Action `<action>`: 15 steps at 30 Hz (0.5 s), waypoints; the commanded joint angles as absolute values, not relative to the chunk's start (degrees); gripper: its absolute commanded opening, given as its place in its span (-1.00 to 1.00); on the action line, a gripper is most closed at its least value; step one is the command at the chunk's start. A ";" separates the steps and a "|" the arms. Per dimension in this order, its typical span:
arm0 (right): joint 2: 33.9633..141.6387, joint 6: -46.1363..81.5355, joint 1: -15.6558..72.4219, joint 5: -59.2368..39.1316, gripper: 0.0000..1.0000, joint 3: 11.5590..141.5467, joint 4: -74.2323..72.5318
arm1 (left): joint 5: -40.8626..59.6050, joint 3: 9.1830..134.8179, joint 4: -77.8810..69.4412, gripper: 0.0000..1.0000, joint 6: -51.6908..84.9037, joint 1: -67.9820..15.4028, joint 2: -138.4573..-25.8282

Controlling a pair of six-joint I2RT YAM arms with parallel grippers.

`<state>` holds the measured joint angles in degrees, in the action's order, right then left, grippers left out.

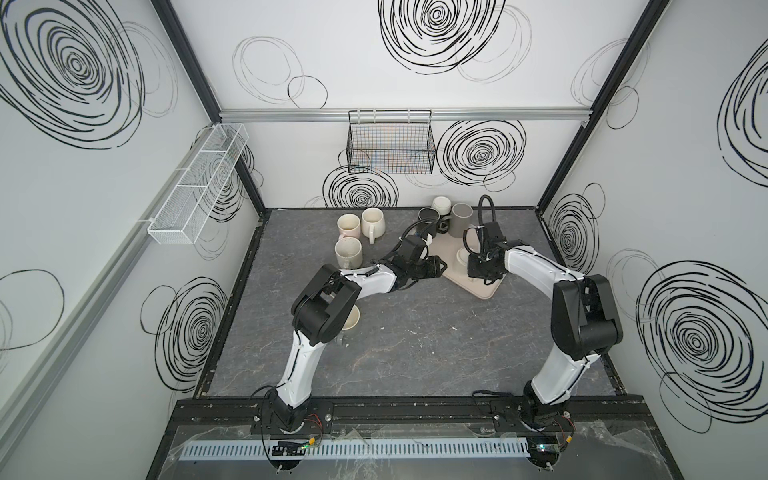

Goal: Turn the mug right side up
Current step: 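Grasp the upside-down white mug's handle on the tray with the right gripper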

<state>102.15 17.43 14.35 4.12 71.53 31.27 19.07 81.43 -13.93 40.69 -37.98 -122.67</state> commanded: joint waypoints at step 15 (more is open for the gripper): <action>106.97 12.80 15.09 12.35 -0.76 77.14 32.62 | 18.99 79.74 -18.04 -0.18 39.91 -37.62 -118.89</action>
